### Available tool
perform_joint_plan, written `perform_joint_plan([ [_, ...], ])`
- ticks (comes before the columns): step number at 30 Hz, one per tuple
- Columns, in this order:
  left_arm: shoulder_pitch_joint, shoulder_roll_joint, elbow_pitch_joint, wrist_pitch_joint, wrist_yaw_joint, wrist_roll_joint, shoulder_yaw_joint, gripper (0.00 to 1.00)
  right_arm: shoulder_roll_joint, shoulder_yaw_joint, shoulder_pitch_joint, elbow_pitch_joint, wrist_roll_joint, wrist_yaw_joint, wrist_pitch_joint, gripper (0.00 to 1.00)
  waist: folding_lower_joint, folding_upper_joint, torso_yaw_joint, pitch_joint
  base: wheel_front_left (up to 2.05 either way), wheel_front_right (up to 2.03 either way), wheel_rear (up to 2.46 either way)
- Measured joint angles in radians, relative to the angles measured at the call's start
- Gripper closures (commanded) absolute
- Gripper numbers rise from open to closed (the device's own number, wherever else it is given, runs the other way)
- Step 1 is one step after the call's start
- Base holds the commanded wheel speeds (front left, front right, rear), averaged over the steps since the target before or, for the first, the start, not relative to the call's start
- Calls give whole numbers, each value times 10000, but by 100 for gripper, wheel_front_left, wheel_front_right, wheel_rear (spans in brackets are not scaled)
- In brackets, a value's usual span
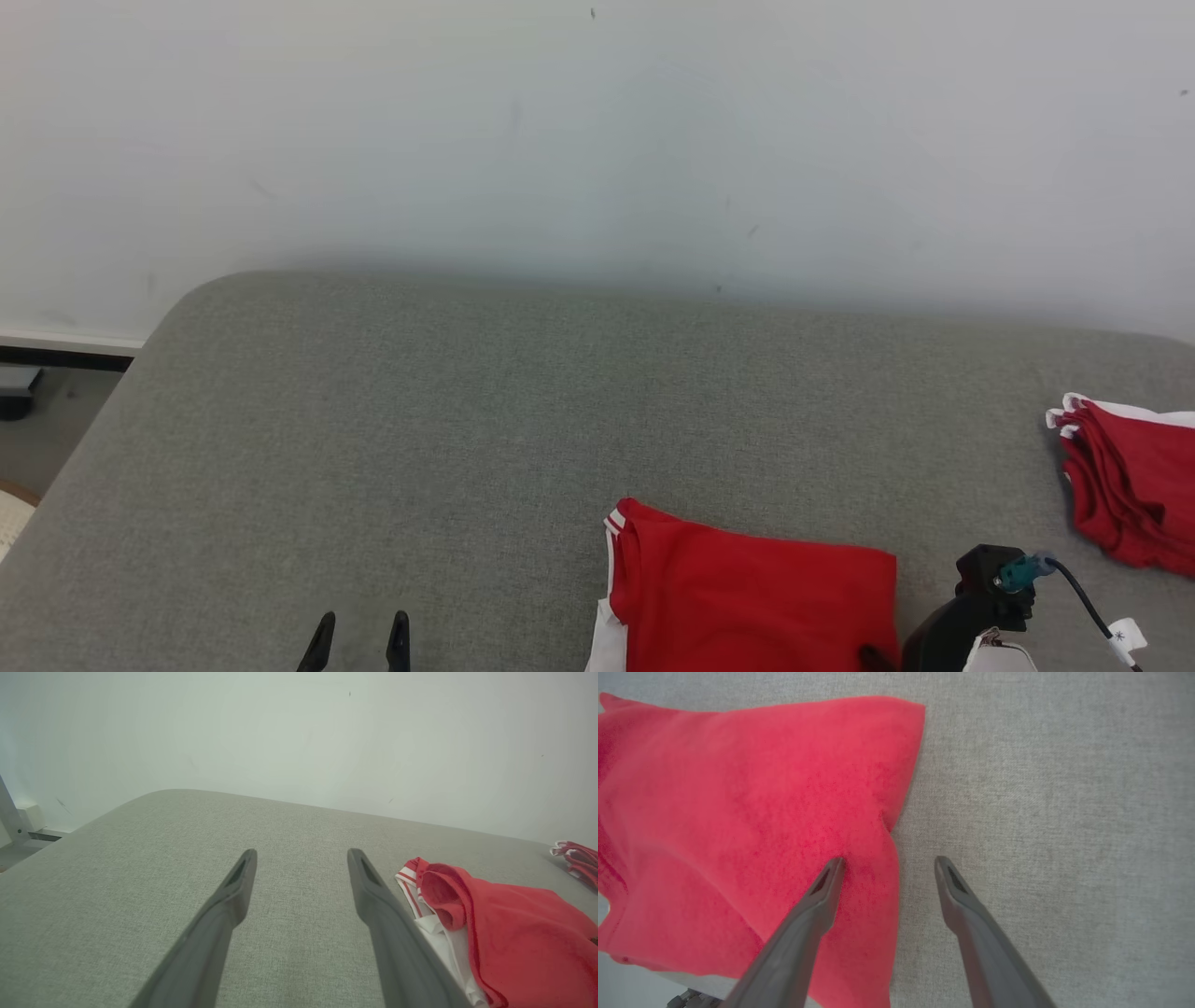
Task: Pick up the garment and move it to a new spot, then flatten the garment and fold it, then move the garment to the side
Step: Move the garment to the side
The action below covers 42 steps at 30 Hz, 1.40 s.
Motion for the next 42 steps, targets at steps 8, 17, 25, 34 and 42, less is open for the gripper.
perform_joint_plan([
  [8,65,36,-69,8,4,-2,-134,0,-6,115,-564,1402,-150,0,-36,0,0,0,429,123,0,0,0],
  [17,61,203,-58,42,-4,-128,-224,0,-67,397,-1184,2543,-334,-2,-311,14,-3,-1,642,217,0,0,0],
  [25,62,291,-127,33,-6,-257,-161,0,15,479,-1523,2690,-872,4,-686,100,-2,0,488,256,0,0,0],
  [34,17,213,-341,23,8,-359,-201,0,-213,104,-2249,1509,-2569,4,-6,100,0,0,-63,379,0,0,0],
  [42,-289,198,-744,-2,6,-330,-328,0,-1854,-226,-3706,970,-2523,2,798,100,0,1,-527,811,0,0,0],
])
